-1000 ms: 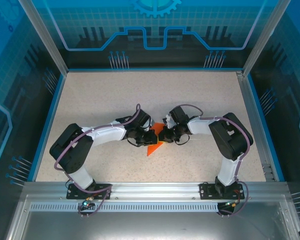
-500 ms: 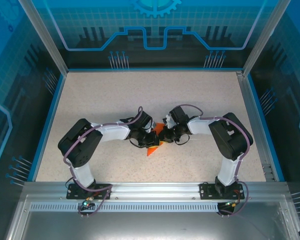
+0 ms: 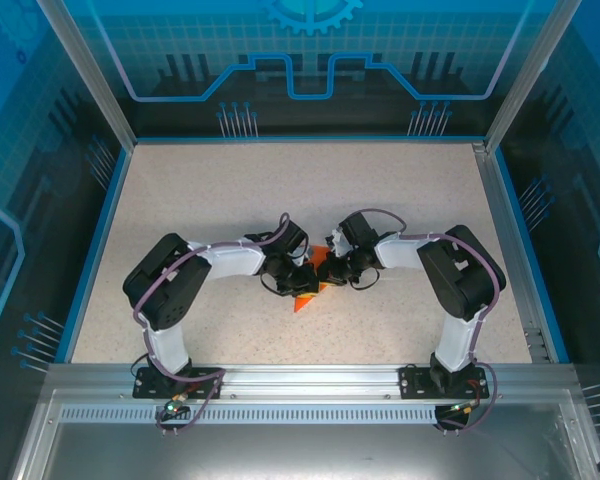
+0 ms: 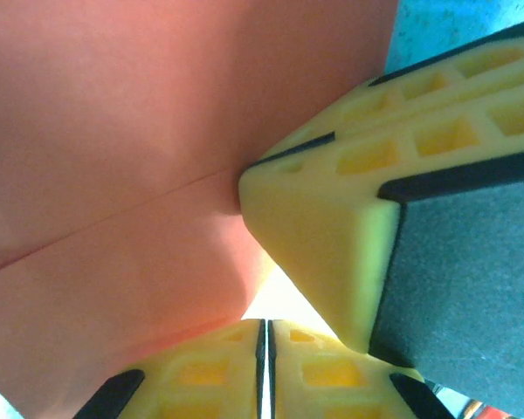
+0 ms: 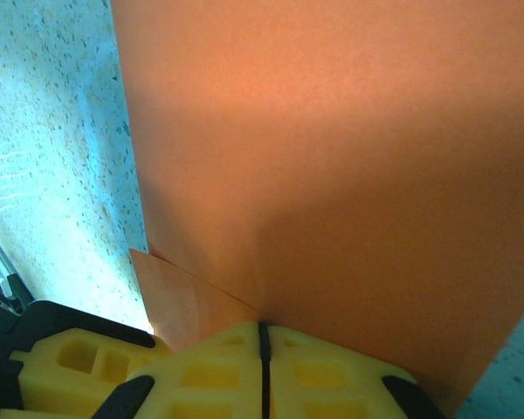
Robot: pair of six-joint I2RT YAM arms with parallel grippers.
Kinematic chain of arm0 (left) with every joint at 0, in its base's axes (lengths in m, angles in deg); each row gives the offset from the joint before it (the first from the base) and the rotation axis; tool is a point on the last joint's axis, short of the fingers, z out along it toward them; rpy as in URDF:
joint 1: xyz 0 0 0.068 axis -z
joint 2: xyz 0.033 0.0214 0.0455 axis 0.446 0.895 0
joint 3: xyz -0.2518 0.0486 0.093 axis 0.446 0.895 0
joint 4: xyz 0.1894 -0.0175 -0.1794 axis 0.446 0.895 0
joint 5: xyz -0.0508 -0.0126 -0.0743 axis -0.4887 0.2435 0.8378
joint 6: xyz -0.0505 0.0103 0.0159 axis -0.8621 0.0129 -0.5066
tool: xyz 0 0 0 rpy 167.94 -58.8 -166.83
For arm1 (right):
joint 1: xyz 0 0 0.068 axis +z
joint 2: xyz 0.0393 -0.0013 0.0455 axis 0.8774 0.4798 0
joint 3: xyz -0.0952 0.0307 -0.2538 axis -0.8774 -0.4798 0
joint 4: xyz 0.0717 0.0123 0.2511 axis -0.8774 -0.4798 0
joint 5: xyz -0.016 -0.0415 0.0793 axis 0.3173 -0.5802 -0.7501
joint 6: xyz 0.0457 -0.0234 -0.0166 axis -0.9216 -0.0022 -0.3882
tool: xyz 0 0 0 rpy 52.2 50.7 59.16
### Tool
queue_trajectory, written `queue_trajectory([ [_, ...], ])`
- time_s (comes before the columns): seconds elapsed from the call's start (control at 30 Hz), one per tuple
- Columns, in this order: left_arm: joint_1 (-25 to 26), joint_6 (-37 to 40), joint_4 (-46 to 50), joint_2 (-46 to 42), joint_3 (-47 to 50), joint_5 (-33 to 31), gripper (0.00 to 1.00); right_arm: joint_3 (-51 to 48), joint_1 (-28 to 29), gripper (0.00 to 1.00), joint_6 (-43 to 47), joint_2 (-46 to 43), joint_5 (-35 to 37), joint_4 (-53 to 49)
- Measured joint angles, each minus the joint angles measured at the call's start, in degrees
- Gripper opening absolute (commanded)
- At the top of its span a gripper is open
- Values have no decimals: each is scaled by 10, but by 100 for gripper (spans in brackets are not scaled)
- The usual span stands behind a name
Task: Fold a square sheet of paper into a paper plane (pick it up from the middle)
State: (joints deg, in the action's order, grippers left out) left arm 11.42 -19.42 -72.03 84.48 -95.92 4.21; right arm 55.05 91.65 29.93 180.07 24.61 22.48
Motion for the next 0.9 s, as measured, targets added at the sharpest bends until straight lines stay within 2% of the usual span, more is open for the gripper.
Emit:
queue_trajectory([
  [0.3, 9, 3, 7, 10, 0, -25, 11, 1, 0, 9, -1, 1, 0, -1],
  [0.9, 9, 3, -67, -31, 68, -34, 11, 5, 0, 8, -1, 5, -4, -4],
])
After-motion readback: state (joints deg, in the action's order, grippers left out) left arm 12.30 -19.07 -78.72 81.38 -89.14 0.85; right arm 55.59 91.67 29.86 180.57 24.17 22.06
